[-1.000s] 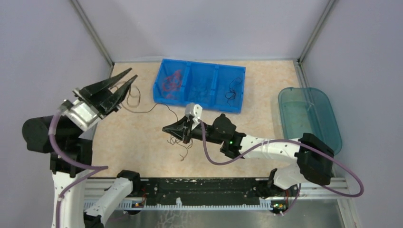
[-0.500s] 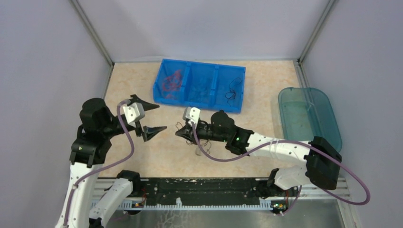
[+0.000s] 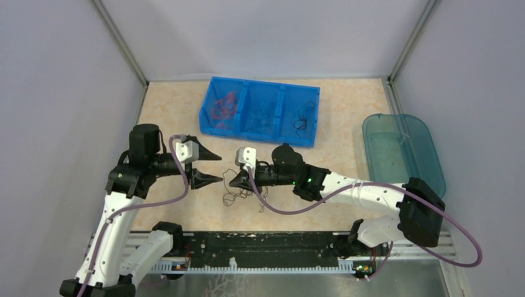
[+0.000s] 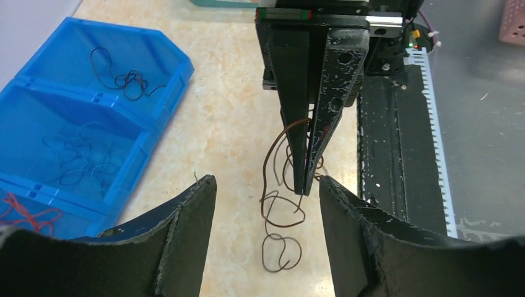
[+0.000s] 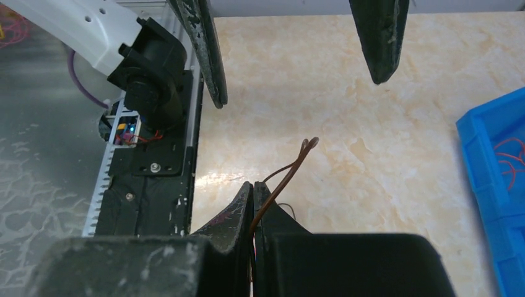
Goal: Untangle the cables
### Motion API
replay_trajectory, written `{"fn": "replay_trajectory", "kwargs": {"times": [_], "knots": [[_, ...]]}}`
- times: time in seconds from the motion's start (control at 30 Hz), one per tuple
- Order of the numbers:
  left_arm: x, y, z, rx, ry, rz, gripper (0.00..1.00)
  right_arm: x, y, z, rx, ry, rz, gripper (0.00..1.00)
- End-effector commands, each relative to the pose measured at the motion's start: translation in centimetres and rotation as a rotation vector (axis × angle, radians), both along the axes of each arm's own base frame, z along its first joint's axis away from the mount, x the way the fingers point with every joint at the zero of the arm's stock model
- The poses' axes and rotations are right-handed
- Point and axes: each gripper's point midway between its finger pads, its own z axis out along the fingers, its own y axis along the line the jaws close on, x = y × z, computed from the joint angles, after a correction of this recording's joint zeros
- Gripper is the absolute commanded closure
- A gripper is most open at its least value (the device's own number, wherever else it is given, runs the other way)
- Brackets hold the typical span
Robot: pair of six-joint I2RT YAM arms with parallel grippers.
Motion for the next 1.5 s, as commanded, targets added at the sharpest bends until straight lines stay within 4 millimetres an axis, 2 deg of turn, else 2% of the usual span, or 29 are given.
{"fn": "replay_trajectory", "kwargs": {"times": [0.0,0.17,0.27,0.4,0.47,0.67,0.8,0.83,0.87,0.93,1.0,1.03,1.07,1.13,1.23,1.3,1.37,1.47], "knots": [[-1.7,-0.6,0.1,-0.042,-0.008,-0.104,0.33,-0.4,1.2,4.6,0.103,-0.054,0.069,1.00],[-2.6,-1.2,-0.7,-0.048,0.058,-0.144,0.38,-0.5,2.2,5.0,0.122,-0.044,0.084,1.00],[-2.2,-1.0,-1.2,-0.029,0.041,-0.133,0.42,-0.6,2.6,5.3,0.134,-0.043,0.094,1.00],[-1.8,-1.1,-0.9,-0.025,0.021,-0.129,0.48,-0.9,3.0,5.2,0.126,-0.043,0.112,1.00],[-1.5,-1.1,-0.6,-0.023,0.002,-0.128,0.54,-1.1,3.1,5.0,0.114,-0.041,0.122,1.00],[-1.2,-0.9,-0.4,-0.010,-0.026,-0.114,0.84,-1.1,3.3,4.7,0.100,-0.044,0.122,1.00],[-0.3,-0.7,-0.1,-0.002,-0.081,-0.066,0.98,-0.9,3.3,4.9,0.103,-0.047,0.107,0.99],[0.0,-0.7,0.3,-0.003,-0.109,-0.048,1.00,-0.6,3.3,4.8,0.101,-0.044,0.087,0.91],[0.4,-0.6,0.6,-0.004,-0.136,-0.026,1.00,-0.3,3.2,4.8,0.102,-0.040,0.061,0.76],[1.0,-0.4,1.6,-0.015,-0.210,0.008,1.00,0.6,2.6,4.4,0.104,-0.030,0.002,0.54],[1.0,-0.3,2.7,-0.021,-0.288,0.011,1.00,2.0,1.4,4.3,0.132,0.000,-0.075,0.29],[0.9,-0.3,3.2,-0.022,-0.314,0.006,1.00,2.8,0.7,4.7,0.168,0.020,-0.112,0.11],[0.7,-0.2,3.6,-0.024,-0.327,0.004,1.00,3.4,-0.1,5.5,0.216,0.040,-0.139,0.02],[0.4,-0.2,3.8,-0.017,-0.340,-0.010,1.00,3.9,-1.5,8.0,0.330,0.039,-0.161,0.01],[0.2,-0.1,3.9,-0.010,-0.350,-0.020,1.00,3.8,-2.2,10.0,0.393,0.001,-0.158,0.01],[0.0,-0.1,4.0,-0.007,-0.356,-0.024,1.00,3.7,-2.0,10.9,0.406,-0.011,-0.143,0.08],[0.0,-0.1,4.3,-0.008,-0.360,-0.021,1.00,3.5,-1.7,11.6,0.423,-0.014,-0.126,0.18],[-0.1,-0.1,4.6,-0.012,-0.355,-0.018,1.00,3.3,-1.2,11.5,0.422,-0.002,-0.096,0.30]]}}
